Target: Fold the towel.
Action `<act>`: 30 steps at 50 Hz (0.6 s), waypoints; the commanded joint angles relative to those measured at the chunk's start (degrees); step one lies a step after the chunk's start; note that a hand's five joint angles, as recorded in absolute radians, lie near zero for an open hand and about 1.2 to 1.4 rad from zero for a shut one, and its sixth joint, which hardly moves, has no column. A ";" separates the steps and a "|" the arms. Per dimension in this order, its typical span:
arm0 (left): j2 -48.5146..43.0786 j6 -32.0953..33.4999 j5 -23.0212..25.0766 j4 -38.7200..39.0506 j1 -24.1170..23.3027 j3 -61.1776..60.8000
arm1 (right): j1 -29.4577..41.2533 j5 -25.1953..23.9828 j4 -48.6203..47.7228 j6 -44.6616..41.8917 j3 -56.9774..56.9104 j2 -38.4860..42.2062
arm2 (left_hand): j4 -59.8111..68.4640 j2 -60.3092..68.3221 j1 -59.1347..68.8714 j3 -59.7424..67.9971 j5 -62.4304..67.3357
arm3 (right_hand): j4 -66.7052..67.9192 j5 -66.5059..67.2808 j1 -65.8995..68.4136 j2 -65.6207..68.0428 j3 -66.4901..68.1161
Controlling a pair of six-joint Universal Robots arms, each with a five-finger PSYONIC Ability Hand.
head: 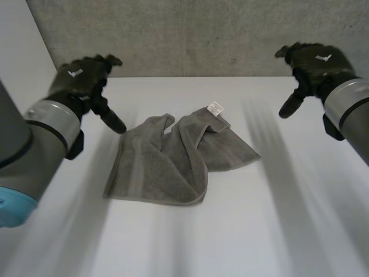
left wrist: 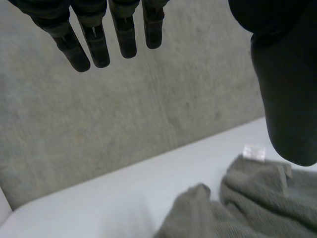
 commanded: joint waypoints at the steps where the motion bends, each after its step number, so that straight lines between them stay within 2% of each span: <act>1: -7.77 4.91 -0.13 1.47 -3.01 -0.59 | 0.32 -5.10 -0.12 -7.53 -1.77 7.68 | -3.98 -3.94 -4.38 -3.28 -11.80 | -4.54 -3.34 -0.84 -3.96 -4.03; 3: -9.02 6.59 -0.31 1.30 -3.99 -1.03 | 3.04 -8.10 -0.65 -8.07 -7.91 15.59 | -3.98 -3.94 -4.38 -3.28 -11.80 | -4.54 -3.34 -0.84 -3.96 -4.03; 4: -9.89 8.07 -0.39 1.21 -4.25 -2.69 | 3.05 -8.11 -0.65 -8.07 -7.94 15.63 | -3.31 -3.27 -3.72 -2.61 -11.14 | -4.54 -3.34 -0.84 -3.96 -4.03; 5: -9.90 8.09 -0.39 1.21 -4.25 -2.70 | 4.44 -8.64 -0.65 -8.07 -10.98 19.54 | -3.31 -3.26 -3.71 -2.61 -11.13 | -4.54 -3.34 -0.84 -3.96 -4.03; 6: -10.16 9.13 -0.39 1.90 -4.17 -5.58 | 5.07 -8.73 -0.74 -8.07 -14.14 23.33 | -1.97 -1.93 -2.38 -1.27 -9.80 | -4.54 -3.34 -0.84 -3.96 -4.03; 9: -10.16 9.58 -0.31 3.22 -4.17 -10.68 | 5.34 -8.64 -0.65 -7.99 -17.52 26.97 | 0.21 0.25 -0.19 0.91 -7.62 | -4.54 -3.34 -0.84 -3.96 -4.03; 11: -10.07 9.67 -0.22 4.27 -4.17 -12.70 | 6.04 -8.73 -0.65 -7.99 -24.51 34.66 | 2.22 2.27 1.82 2.93 -5.60 | -4.54 -3.34 -0.84 -3.96 -4.03; 12: -9.90 9.76 -0.22 5.50 -4.25 -14.99 | 6.04 -8.73 -0.65 -7.99 -24.55 34.70 | 3.41 3.45 3.01 4.11 -4.41 | -4.54 -3.34 -0.84 -3.96 -4.03; 14: -9.90 9.76 -0.04 6.91 -4.25 -17.18 | 6.56 -8.82 -0.65 -7.99 -31.28 41.70 | 4.92 4.96 4.52 5.62 -2.90 | -3.80 -2.61 -0.11 -3.23 -3.30; 15: -9.90 9.76 -0.04 7.96 -4.25 -18.60 | 6.57 -8.82 -0.65 -7.99 -31.32 41.73 | 6.77 6.81 6.37 7.47 -1.06 | -3.78 -2.59 -0.09 -3.21 -3.27; 17: -10.07 9.76 0.04 8.93 -4.52 -19.66 | 7.53 -8.90 -0.65 -7.90 -38.75 47.59 | 7.12 7.16 6.72 7.82 -0.71 | 1.41 2.61 5.11 1.99 1.92; 20: -10.51 9.76 0.05 11.21 -4.96 -20.89 | 7.80 -8.64 -0.74 -7.81 -42.57 50.61 | 7.12 7.16 6.72 7.82 -0.70 | 2.78 3.98 6.47 3.35 3.29; 22: -11.03 9.76 0.05 12.45 -5.13 -21.16 | 7.97 -8.64 -0.74 -7.29 -50.17 56.21 | 7.12 7.16 6.72 7.82 -0.70 | 7.46 8.66 11.16 8.04 7.97; 25: -11.92 9.76 -0.04 14.03 -5.57 -21.25 | 7.97 -8.73 -0.13 -5.18 -56.60 60.35 | 6.96 7.00 6.55 7.66 -0.87 | 8.50 9.69 12.19 9.07 9.00; 30: -12.01 9.76 -0.04 15.18 -5.66 -20.99 | 8.85 -10.74 0.93 -0.09 -60.93 63.61 | 6.62 6.66 6.22 7.32 -1.21 | 11.18 12.37 14.87 11.75 11.68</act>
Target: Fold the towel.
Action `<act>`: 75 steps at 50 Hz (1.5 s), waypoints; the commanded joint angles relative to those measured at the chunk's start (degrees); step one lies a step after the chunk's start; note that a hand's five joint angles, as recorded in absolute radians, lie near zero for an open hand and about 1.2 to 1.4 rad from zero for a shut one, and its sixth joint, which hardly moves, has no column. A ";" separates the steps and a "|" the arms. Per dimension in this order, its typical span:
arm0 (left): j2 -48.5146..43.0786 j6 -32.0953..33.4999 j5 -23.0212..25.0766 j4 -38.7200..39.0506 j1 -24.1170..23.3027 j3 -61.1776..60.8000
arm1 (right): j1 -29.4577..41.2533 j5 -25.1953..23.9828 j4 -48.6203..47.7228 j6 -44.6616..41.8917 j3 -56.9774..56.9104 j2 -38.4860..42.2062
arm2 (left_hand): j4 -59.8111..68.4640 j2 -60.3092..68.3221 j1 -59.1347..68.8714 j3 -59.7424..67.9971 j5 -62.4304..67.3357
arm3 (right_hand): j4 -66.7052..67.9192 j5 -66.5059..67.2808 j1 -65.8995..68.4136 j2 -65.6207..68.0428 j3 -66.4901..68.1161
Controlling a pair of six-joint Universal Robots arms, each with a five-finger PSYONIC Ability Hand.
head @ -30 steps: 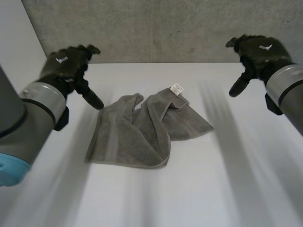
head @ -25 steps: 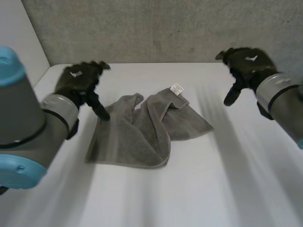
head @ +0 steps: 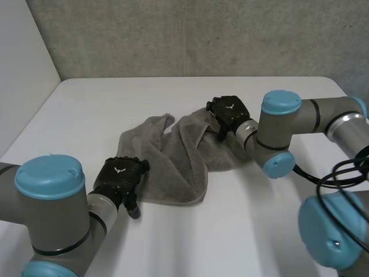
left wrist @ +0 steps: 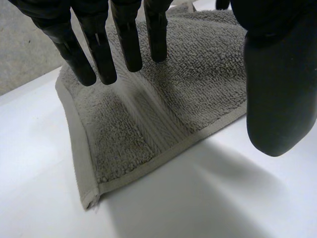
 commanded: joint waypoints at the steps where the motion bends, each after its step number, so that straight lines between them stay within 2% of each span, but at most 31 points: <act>1: -0.58 -0.02 -0.04 2.14 -0.40 0.55 | 0.77 -1.94 1.22 5.69 -7.35 5.05 | -2.29 -2.63 -2.44 -2.40 -12.90 | 3.38 2.51 3.82 4.08 3.59; 5: -0.67 -0.02 -0.04 3.11 -0.40 0.64 | 1.03 -3.52 1.04 8.41 -7.88 5.49 | -2.46 -2.80 -2.60 -2.56 -13.07 | 12.27 11.39 12.70 12.97 12.48; 8: -1.10 -0.02 -0.04 3.90 -0.40 0.82 | 1.12 -3.87 1.04 10.43 -7.88 5.67 | -2.46 -2.80 -2.60 -2.56 -13.07 | 24.35 23.48 24.79 25.06 24.57; 12: -1.81 -0.02 -0.04 4.43 -0.75 1.08 | 1.20 -4.49 1.13 11.67 -7.88 6.02 | -2.96 -3.30 -3.11 -3.07 -13.57 | 31.30 30.43 31.74 32.01 31.52; 14: -1.90 -0.02 -0.04 4.52 -1.10 1.17 | 1.38 -4.93 1.22 11.93 -7.96 6.20 | -2.96 -3.30 -3.11 -3.07 -13.57 | 57.23 56.36 57.67 57.93 57.45; 20: -2.16 -0.11 0.14 4.60 -1.90 1.78 | 1.03 -4.23 2.10 11.67 -7.79 5.14 | -2.79 -3.13 -2.94 -2.90 -13.40 | 57.65 56.78 58.09 58.36 57.87; 23: -2.51 -0.11 0.05 4.87 -3.12 1.96 | 1.56 -3.26 5.00 10.96 -7.35 1.98 | -2.63 -2.97 -2.77 -2.73 -13.24 | 57.65 56.78 58.09 58.36 57.87; 25: -2.86 -0.11 0.05 5.04 -3.74 1.96 | 1.30 -0.99 9.72 8.26 -6.04 -2.74 | -2.63 -2.97 -2.77 -2.73 -13.24 | 57.65 56.78 58.09 58.36 57.87; 28: -3.65 -0.11 0.05 5.13 -4.53 2.05 | 1.20 1.05 12.12 5.95 -4.54 -5.23 | -2.29 -2.63 -2.44 -2.40 -12.90 | 57.65 56.78 58.09 58.36 57.87; 30: -3.92 -0.11 0.05 5.13 -4.80 2.14 | 0.51 5.25 15.36 0.45 0.53 -11.26 | -2.29 -2.63 -2.44 -2.40 -12.90 | 57.65 56.78 58.09 58.36 57.87; 31: -4.27 -0.11 0.05 5.22 -4.97 2.14 | 0.50 5.27 15.37 0.42 0.56 -11.29 | -2.29 -2.63 -2.44 -2.40 -12.90 | 57.65 56.78 58.09 58.36 57.87; 33: -4.62 -0.11 0.05 5.22 -4.97 2.22 | 0.50 8.59 16.69 -5.62 8.60 -18.72 | -2.29 -2.63 -2.44 -2.40 -12.90 | 57.65 56.78 58.09 58.36 57.87; 34: -5.14 -0.11 0.05 5.22 -4.97 2.57 | 0.50 8.61 16.69 -5.65 8.65 -18.76 | -2.46 -2.80 -2.60 -2.56 -13.07 | 57.65 56.78 58.09 58.36 57.87; 36: -5.67 -0.11 -0.04 5.22 -4.97 3.01 | 0.41 11.06 16.34 -10.37 19.23 -28.03 | -2.46 -2.80 -2.60 -2.56 -13.07 | 57.65 56.78 58.09 58.36 57.87; 39: -6.55 -0.11 -0.04 5.22 -4.89 3.63 | 0.41 11.51 16.07 -11.54 24.38 -32.74 | -2.46 -2.80 -2.60 -2.56 -13.07 | 57.65 56.78 58.09 58.36 57.87; 41: -6.90 -0.11 -0.04 5.22 -4.80 3.89 | -0.20 11.51 14.33 -12.76 34.00 -41.05 | -2.46 -2.80 -2.60 -2.56 -13.07 | 57.65 56.78 58.09 58.36 57.87; 42: -7.17 -0.11 -0.04 5.22 -4.71 4.07 | -0.20 11.51 14.31 -12.77 34.05 -41.09 | -2.46 -2.80 -2.60 -2.56 -13.07 | 57.65 56.78 58.09 58.36 57.87; 44: -7.34 -0.02 -0.04 5.22 -4.54 4.07 | -1.51 10.98 12.74 -13.03 43.93 -48.00 | -2.46 -2.80 -2.60 -2.56 -13.07 | 57.65 56.78 58.09 58.36 57.87; 45: -7.35 -0.02 -0.04 5.22 -4.36 4.16 | -1.52 10.98 12.73 -13.03 43.98 -48.03 | -2.46 -2.80 -2.60 -2.56 -13.07 | 57.65 56.78 58.09 58.36 57.87; 47: -7.35 0.07 -0.04 5.13 -4.27 4.16 | -1.96 10.72 10.81 -13.29 53.34 -53.37 | -2.29 -2.63 -2.44 -2.40 -12.90 | 57.65 56.78 58.09 58.36 57.87; 48: -7.26 0.07 -0.04 5.04 -4.10 4.16 | -1.96 10.72 10.80 -13.29 53.38 -53.39 | -2.12 -2.46 -2.27 -2.23 -12.73 | 57.65 56.78 58.09 58.36 57.87; 50: -7.26 0.07 0.05 4.96 -4.01 4.07 | -2.31 10.01 6.08 -13.38 62.31 -56.98 | -1.96 -2.29 -2.10 -2.06 -12.56 | 57.65 56.78 58.09 58.36 57.87; 56: -6.47 0.16 -0.04 4.78 -3.48 3.54 | -3.63 10.19 -3.61 -13.21 73.25 -60.69 | -1.95 -2.29 -2.10 -2.06 -12.56 | 57.65 56.78 58.09 58.36 57.87; 58: -6.38 0.42 -0.04 4.87 -3.31 3.37 | -6.16 9.84 -8.95 -12.68 78.84 -62.44 | -1.95 -2.29 -2.10 -2.06 -12.56 | 57.65 56.78 58.09 58.36 57.87; 63: -6.55 1.12 -0.13 5.13 -2.61 3.72 | -9.60 9.22 -14.59 -12.50 84.57 -63.41 | -1.96 -2.29 -2.10 -2.06 -12.56 | 57.65 56.78 58.09 58.36 57.87; 75: -9.37 1.21 -0.04 5.57 -1.11 6.26 | -11.36 8.34 -16.97 -12.15 86.96 -63.33 | 3.41 3.08 3.27 3.31 -7.19 | 57.65 56.78 58.09 58.36 57.87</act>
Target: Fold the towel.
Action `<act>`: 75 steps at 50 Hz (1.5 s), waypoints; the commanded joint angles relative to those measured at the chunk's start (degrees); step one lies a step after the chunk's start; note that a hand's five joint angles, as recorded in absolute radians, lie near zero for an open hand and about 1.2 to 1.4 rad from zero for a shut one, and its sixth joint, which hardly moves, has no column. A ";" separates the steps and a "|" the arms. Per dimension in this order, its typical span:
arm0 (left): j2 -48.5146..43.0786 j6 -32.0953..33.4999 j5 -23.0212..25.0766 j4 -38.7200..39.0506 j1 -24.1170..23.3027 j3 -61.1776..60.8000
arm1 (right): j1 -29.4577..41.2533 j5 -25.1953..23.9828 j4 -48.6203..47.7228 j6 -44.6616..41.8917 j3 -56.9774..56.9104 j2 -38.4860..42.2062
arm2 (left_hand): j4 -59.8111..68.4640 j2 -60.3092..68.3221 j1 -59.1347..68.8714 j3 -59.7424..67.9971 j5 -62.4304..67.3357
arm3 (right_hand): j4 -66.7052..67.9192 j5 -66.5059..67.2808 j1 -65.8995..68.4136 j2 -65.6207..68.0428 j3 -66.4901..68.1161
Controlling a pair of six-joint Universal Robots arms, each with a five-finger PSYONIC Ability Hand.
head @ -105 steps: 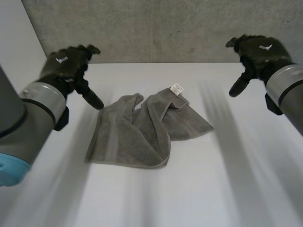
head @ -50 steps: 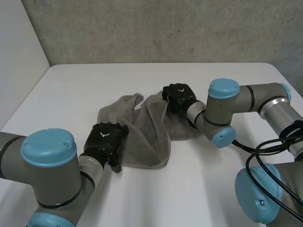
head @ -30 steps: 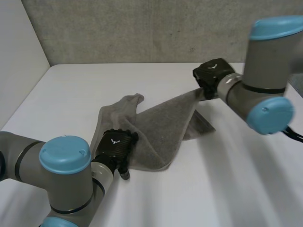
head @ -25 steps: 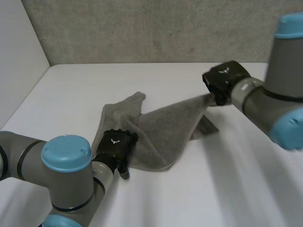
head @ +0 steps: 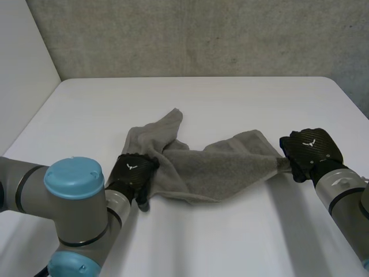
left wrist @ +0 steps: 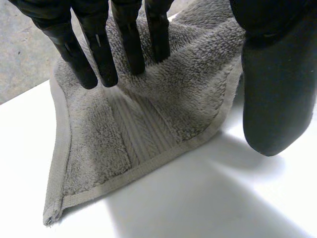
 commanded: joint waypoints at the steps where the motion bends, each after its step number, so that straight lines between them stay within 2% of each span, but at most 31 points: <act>1: -1.55 -0.02 0.02 0.21 0.43 1.38 | -0.61 -0.61 0.02 0.30 0.11 0.23 | 1.02 1.22 1.29 1.03 -9.29 | 3.75 3.27 4.34 5.05 3.85; 14: -4.10 -0.11 0.02 0.48 1.57 3.84 | -0.61 -1.58 -0.86 0.30 0.99 0.41 | 5.56 5.76 5.83 5.57 -4.75 | 3.75 3.27 4.34 5.05 3.85; 18: -4.80 -0.11 0.02 0.83 1.57 4.54 | -0.61 -1.58 -1.21 0.21 1.07 0.59 | 12.94 13.14 13.21 12.95 2.62 | 3.75 3.27 4.34 5.05 3.85; 34: -5.16 -0.11 -0.07 2.76 2.45 4.54 | -0.61 -1.58 -2.00 0.21 1.25 1.29 | 26.58 26.78 26.85 26.59 16.27 | 3.75 3.27 4.34 5.05 3.85; 41: -5.16 -0.11 -0.07 2.76 2.72 4.36 | -0.52 -1.58 -2.00 0.21 1.25 1.46 | 36.35 36.55 36.61 36.35 26.03 | 3.75 3.27 4.34 5.05 3.85; 43: -5.07 -0.11 -0.07 2.67 2.89 4.36 | -0.52 -1.58 -2.09 0.12 1.34 1.55 | 49.06 49.26 49.33 49.07 38.75 | 3.75 3.27 4.34 5.05 3.85; 47: -4.19 -0.11 -0.07 2.59 3.77 4.10 | -0.61 -1.58 -2.09 0.12 1.25 1.46 | 53.48 53.68 53.75 53.49 43.17 | 3.75 3.27 4.34 5.05 3.85; 54: 4.75 -0.11 0.11 2.59 8.16 1.82 | -1.93 -1.76 -1.56 0.12 -0.07 -0.65 | 53.48 53.68 53.75 53.49 43.17 | 3.75 3.27 4.34 5.05 3.85; 58: 8.82 -0.20 0.20 1.88 8.78 1.38 | -3.24 -1.23 -0.08 0.12 -3.13 -9.40 | 53.48 53.68 53.75 53.49 43.17 | 3.75 3.27 4.34 5.05 3.85; 59: 12.56 -0.20 0.20 1.54 8.78 1.20 | -3.77 -1.32 1.15 0.04 -4.19 -12.31 | 53.48 53.68 53.75 53.49 43.17 | 3.75 3.27 4.34 5.05 3.85; 60: 12.60 -0.20 0.20 1.53 8.78 1.20 | -3.78 -1.32 1.16 0.03 -4.20 -12.33 | 53.48 53.68 53.75 53.49 43.17 | 3.75 3.27 4.34 5.05 3.85; 62: 21.08 -0.29 0.55 0.48 9.04 0.33 | -4.13 -1.50 3.27 -0.05 -5.78 -14.88 | 53.48 53.68 53.75 53.49 43.17 | 3.75 3.27 4.34 5.05 3.85; 66: 28.50 -0.29 2.66 -1.90 9.22 0.50 | -4.83 -4.64 14.21 -0.32 -13.57 -19.00 | 53.48 53.68 53.75 53.49 43.17 | 3.75 3.27 4.34 5.05 3.85; 67: 31.98 -0.29 4.49 -3.98 9.31 0.93 | -4.92 -6.57 18.78 -0.67 -16.74 -19.45 | 53.48 53.68 53.75 53.49 43.17 | 3.75 3.27 4.34 5.05 3.85; 68: 35.07 -0.29 6.51 -6.53 9.39 1.81 | -4.92 -6.59 18.83 -0.67 -16.77 -19.45 | 53.48 53.68 53.75 53.49 43.17 | 3.75 3.27 4.34 5.05 3.85; 69: 35.10 -0.29 6.53 -6.55 9.40 1.82 | -4.92 -8.60 23.52 -0.76 -20.16 -19.45 | 53.48 53.68 53.75 53.49 43.17 | 3.75 3.27 4.34 5.05 3.85; 70: 37.27 -0.37 8.53 -9.25 9.66 3.30 | -4.92 -8.62 23.57 -0.76 -20.19 -19.45 | 53.48 53.68 53.75 53.49 43.17 | 3.75 3.27 4.34 5.05 3.85; 72: 38.60 -0.55 10.20 -11.54 9.92 4.62 | -5.09 -11.50 32.32 -1.37 -27.28 -19.45 | 53.48 53.68 53.75 53.49 43.17 | 3.75 3.27 4.34 5.05 3.85; 75: 39.14 -0.64 12.41 -14.89 10.45 6.20 | -5.36 -13.36 37.70 -1.81 -30.99 -18.41 | 53.48 53.68 53.75 53.49 43.17 | 3.75 3.27 4.34 5.05 3.85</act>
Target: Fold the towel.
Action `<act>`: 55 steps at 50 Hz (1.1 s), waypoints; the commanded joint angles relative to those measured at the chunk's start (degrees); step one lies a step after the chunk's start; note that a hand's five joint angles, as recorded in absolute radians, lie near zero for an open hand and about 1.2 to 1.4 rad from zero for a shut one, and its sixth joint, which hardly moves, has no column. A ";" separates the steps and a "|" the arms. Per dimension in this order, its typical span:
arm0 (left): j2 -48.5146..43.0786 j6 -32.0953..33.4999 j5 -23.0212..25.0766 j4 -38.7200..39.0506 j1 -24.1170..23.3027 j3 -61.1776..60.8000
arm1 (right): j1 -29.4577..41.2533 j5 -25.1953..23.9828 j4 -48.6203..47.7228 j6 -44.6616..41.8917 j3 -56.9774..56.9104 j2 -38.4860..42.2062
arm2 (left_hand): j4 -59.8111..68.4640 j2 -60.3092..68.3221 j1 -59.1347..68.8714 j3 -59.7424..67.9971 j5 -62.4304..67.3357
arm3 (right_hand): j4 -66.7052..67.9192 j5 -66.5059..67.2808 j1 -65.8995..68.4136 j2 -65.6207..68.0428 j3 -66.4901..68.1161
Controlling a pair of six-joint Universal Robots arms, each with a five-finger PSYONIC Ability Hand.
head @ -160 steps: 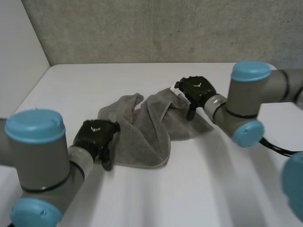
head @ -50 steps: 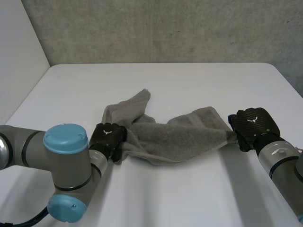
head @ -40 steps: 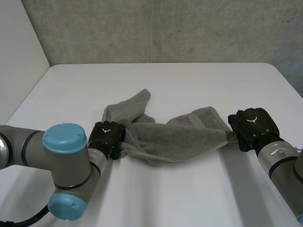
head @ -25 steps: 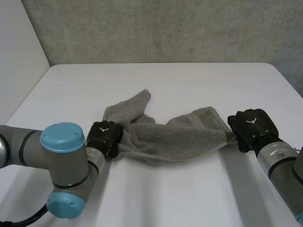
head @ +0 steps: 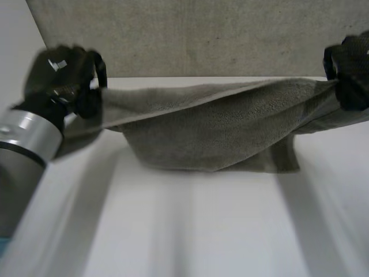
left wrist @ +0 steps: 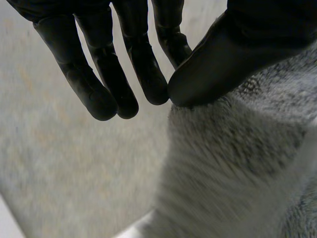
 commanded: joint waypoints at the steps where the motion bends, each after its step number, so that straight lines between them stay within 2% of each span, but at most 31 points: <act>1: 4.47 -0.19 6.45 -9.07 1.16 4.11 | -0.38 -5.85 16.33 -1.07 -12.02 1.12 | -6.40 -5.99 -2.20 -7.99 -16.07 | 3.75 2.94 4.33 3.57 3.57; 4: 3.68 -0.11 6.54 -9.60 1.51 3.85 | -0.03 -6.38 16.86 -1.68 -12.29 2.88 | -6.40 -5.99 -2.20 -7.99 -16.07 | 3.75 2.94 4.33 3.57 3.57; 7: -1.42 0.25 6.54 -9.69 1.51 3.06 | 0.67 -6.12 16.86 -2.56 -11.68 7.25 | -6.40 -5.99 -2.20 -7.99 -16.07 | 3.75 2.94 4.33 3.57 3.57; 9: -7.63 0.33 6.54 -9.34 2.04 2.70 | 1.29 -5.94 16.86 -2.91 -11.15 9.91 | -6.40 -5.99 -2.20 -7.99 -16.07 | 3.75 2.94 4.33 3.57 3.57; 11: -10.70 0.42 6.54 -9.34 2.83 2.70 | 3.56 -5.33 16.42 -3.52 -10.36 15.42 | -6.40 -5.99 -2.20 -7.99 -16.07 | 3.75 2.94 4.33 3.57 3.57; 12: -10.73 0.42 6.54 -9.34 2.83 2.70 | 3.57 -5.33 16.42 -3.53 -10.35 15.45 | -6.40 -5.99 -2.20 -7.99 -16.07 | 3.75 2.94 4.33 3.57 3.57; 14: -17.90 0.42 6.63 -9.08 4.93 3.23 | 4.63 -5.24 15.63 -3.53 -10.00 18.44 | -6.40 -5.99 -2.20 -7.99 -16.07 | 3.75 2.94 4.33 3.57 3.57; 15: -21.77 0.42 6.63 -9.08 5.64 3.84 | 5.58 -4.80 14.24 -3.53 -9.05 21.66 | -6.40 -5.99 -2.20 -7.99 -16.07 | 3.75 2.94 4.33 3.57 3.57; 18: -24.45 0.42 6.63 -9.08 5.91 4.37 | 6.03 -3.57 10.20 -3.00 -6.24 25.63 | -6.40 -5.99 -2.20 -7.99 -16.07 | 3.75 2.94 4.33 3.57 3.57; 20: -28.73 0.42 6.63 -8.99 6.17 5.60 | 5.95 -3.13 7.92 -2.91 -5.01 26.86 | -6.40 -5.99 -2.20 -7.99 -16.07 | 3.75 2.94 4.33 3.57 3.57; 25: -32.61 0.42 6.63 -8.20 6.88 6.39 | 5.95 -2.60 1.67 -2.65 -1.58 28.63 | -6.40 -5.99 -2.20 -7.99 -16.07 | 3.75 2.94 4.33 3.57 3.57; 27: -33.05 0.42 6.54 -7.50 6.88 6.40 | 6.03 -2.25 0.34 -2.65 -1.13 29.07 | -8.71 -8.30 -4.51 -10.30 -18.38 | 3.75 2.94 4.33 3.57 3.57; 28: -33.06 0.42 6.54 -6.89 6.88 6.22 | 6.03 -2.08 -0.27 -2.65 -0.86 29.51 | -29.21 -28.81 -25.02 -30.81 -38.89 | 3.75 2.94 4.33 3.57 3.57; 29: -33.06 0.42 6.54 -6.88 6.88 6.22 | 6.03 -2.16 -0.37 -2.48 -0.78 30.03 | -29.42 -29.02 -25.23 -31.01 -39.09 | 3.75 2.94 4.33 3.57 3.57; 30: -32.97 0.42 6.45 -6.36 6.88 6.05 | 6.03 -2.16 -0.37 -2.47 -0.77 30.04 | -48.24 -47.83 -44.04 -49.83 -57.91 | 3.75 2.94 4.33 3.57 3.57; 31: -32.62 0.42 6.28 -6.09 6.88 5.87 | 6.12 -2.25 -0.54 -2.30 -0.69 30.39 | -57.59 -57.18 -53.39 -59.18 -67.26 | 3.75 2.94 4.33 3.57 3.57; 32: -32.62 0.42 6.28 -6.09 6.88 5.87 | 6.12 -2.25 -0.54 -2.30 -0.69 30.39 | -57.68 -57.28 -53.49 -59.27 -67.35 | 3.75 2.94 4.33 3.57 3.57; 34: -31.66 0.42 5.93 -6.26 7.23 5.61 | 6.12 -2.34 -0.72 -2.21 -0.07 30.83 | -68.39 -67.99 -64.20 -69.98 -78.07 | 3.75 2.94 4.33 3.57 3.57; 40: -27.08 0.42 5.84 -6.70 8.72 3.58 | 5.77 -2.43 -0.81 -2.21 0.63 30.92 | -72.14 -71.74 -67.95 -73.74 -81.82 | 3.75 2.94 4.33 3.57 3.57; 48: -18.74 0.51 6.45 -7.49 11.62 -3.96 | 5.33 -2.43 -0.89 -2.21 0.98 30.92 | -69.29 -68.89 -65.10 -70.88 -78.97 | 3.75 2.94 4.33 3.57 3.57; 55: -13.73 0.42 6.80 -11.18 11.71 -9.50 | 5.51 -1.99 -1.42 -2.39 1.16 31.36 | -66.60 -66.19 -62.40 -68.19 -76.27 | 3.75 2.94 4.33 3.57 3.57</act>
